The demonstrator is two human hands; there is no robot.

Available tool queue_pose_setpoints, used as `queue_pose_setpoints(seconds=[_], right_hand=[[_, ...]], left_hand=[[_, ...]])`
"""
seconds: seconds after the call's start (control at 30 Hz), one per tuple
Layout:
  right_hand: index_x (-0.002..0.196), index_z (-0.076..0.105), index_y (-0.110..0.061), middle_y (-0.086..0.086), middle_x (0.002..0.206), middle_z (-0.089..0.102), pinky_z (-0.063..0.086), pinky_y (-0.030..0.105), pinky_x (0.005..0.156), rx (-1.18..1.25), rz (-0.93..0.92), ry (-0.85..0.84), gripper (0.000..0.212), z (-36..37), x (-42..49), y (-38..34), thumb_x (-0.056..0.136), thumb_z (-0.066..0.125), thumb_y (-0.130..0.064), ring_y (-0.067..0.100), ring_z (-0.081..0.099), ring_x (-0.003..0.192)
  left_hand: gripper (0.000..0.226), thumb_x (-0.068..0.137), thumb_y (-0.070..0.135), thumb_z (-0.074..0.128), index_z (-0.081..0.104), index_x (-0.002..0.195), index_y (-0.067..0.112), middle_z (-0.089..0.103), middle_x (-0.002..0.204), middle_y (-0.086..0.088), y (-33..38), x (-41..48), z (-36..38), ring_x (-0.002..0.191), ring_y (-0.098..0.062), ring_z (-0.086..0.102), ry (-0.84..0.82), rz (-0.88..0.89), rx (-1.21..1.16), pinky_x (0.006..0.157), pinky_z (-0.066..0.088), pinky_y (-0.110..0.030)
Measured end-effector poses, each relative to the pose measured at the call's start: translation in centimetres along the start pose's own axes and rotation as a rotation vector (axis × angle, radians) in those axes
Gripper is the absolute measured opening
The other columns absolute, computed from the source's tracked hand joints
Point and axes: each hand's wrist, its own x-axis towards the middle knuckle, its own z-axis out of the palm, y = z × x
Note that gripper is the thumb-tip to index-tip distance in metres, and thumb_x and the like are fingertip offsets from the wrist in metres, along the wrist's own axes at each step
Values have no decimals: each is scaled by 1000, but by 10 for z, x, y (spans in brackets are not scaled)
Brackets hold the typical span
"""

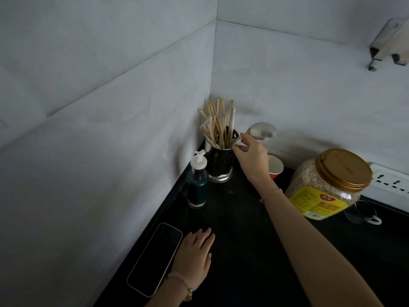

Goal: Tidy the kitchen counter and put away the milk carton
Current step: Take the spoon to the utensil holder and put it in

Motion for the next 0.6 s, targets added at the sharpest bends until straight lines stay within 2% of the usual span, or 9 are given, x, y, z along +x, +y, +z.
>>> queue_pose_setpoints(seconds=[0.07, 0.17, 0.27, 0.37, 0.47, 0.6], right_hand=[[131, 53, -14, 5, 124, 64, 45, 20, 85, -8, 20, -20, 44, -8, -11, 3, 88, 60, -17, 17, 62, 111], [133, 50, -11, 7, 129, 61, 43, 18, 86, 13, 65, -56, 47, -21, -31, 11, 88, 60, -15, 15, 61, 112], [128, 55, -12, 6, 117, 66, 48, 23, 91, 29, 99, -61, 41, -35, -55, 19, 87, 60, -15, 11, 62, 102], [118, 60, -17, 0, 106, 69, 47, 19, 82, 16, 148, -37, 31, -49, -87, 32, 88, 60, -19, 9, 62, 98], [112, 62, -20, -1, 98, 70, 54, 29, 83, 75, 287, -47, 25, -63, -126, 52, 88, 59, -18, 12, 65, 92], [106, 63, -19, -2, 91, 70, 55, 30, 81, 210, 580, 56, 18, -76, -207, 87, 91, 55, -15, 12, 66, 88]], left_hand=[[51, 98, 29, 30, 13, 146, 27, 7, 157, 9, 0, 0, 1, 145, -14, 8, -11, -1, 17, 122, 7, -35], [51, 98, 30, 29, 13, 146, 25, 7, 158, 8, 1, -1, 0, 145, -15, 8, -31, 6, 45, 122, 7, -35], [52, 98, 29, 29, 13, 147, 24, 7, 158, 7, 2, -3, -4, 145, -16, 9, -38, 19, 68, 122, 9, -35], [52, 98, 29, 30, 15, 147, 23, 9, 158, 7, 2, -4, -7, 145, -16, 10, -49, 23, 76, 121, 14, -35], [52, 98, 31, 30, 14, 147, 23, 9, 158, 7, 2, -5, -8, 145, -16, 9, -50, 20, 59, 121, 14, -35], [53, 98, 31, 28, 12, 147, 20, 4, 158, 4, 1, -9, -2, 146, -16, 2, -45, 30, 69, 122, 8, -35]])
